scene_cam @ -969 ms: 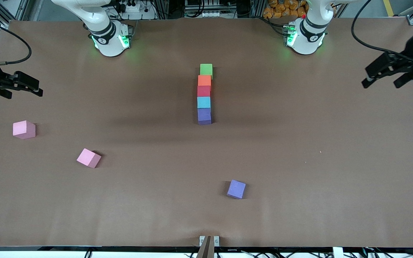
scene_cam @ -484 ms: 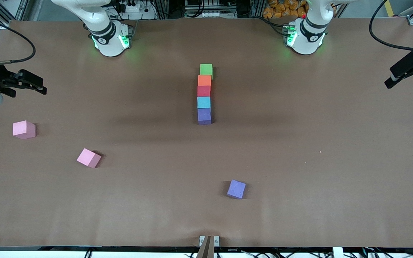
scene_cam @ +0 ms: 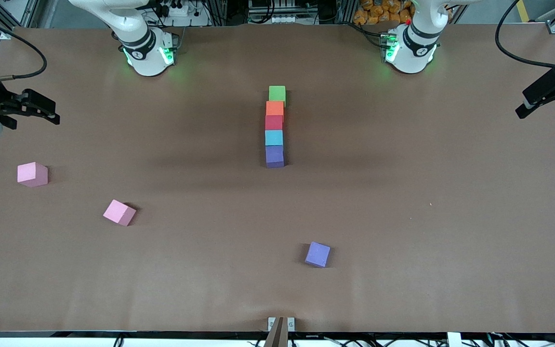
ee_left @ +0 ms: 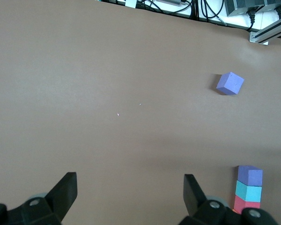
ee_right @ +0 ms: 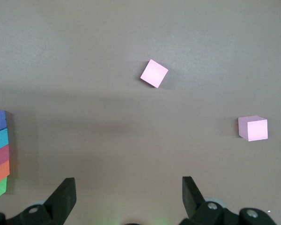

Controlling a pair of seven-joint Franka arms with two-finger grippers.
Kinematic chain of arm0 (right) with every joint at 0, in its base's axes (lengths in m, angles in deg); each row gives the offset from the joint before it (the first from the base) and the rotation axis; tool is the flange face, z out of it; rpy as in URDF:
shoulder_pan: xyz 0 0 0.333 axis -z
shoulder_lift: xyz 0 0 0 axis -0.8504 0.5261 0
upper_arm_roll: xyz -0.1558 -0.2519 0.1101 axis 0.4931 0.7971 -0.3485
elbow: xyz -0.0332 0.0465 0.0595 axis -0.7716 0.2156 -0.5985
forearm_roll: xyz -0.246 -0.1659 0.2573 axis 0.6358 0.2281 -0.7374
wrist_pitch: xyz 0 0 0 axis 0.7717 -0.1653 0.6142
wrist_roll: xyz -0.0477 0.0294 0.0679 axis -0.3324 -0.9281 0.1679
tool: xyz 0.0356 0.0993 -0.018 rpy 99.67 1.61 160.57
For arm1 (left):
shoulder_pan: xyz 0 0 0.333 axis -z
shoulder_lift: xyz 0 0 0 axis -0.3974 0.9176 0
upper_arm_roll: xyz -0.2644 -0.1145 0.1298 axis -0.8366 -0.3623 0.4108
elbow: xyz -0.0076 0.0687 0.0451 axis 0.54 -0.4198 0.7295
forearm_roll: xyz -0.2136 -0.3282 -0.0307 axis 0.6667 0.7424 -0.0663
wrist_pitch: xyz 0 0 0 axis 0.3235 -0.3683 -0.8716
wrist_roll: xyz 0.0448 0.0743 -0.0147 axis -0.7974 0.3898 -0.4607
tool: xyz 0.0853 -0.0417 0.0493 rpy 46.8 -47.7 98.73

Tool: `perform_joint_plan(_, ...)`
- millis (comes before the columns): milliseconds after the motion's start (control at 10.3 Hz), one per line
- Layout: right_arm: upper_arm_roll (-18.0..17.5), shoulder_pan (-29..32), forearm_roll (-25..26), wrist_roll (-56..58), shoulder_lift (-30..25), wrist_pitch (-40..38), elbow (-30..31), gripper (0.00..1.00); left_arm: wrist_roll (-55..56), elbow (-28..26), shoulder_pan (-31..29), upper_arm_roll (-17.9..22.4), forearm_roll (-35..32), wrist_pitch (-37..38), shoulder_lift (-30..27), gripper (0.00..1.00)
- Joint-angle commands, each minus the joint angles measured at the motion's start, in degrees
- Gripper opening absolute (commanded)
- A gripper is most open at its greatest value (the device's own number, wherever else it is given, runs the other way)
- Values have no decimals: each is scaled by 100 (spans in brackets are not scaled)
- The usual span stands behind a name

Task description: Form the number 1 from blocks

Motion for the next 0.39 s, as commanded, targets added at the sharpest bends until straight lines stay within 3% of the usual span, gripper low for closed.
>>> perform_joint_plan(0, 34, -58, 112, 78, -57, 22, -17, 100, -74, 51, 20, -3, -109, 114, -28, 100)
perform_joint_plan(291, 61, -58, 129, 61, -83, 189, 9, 100, -74, 60, 20, -12, -109, 114, -28, 100)
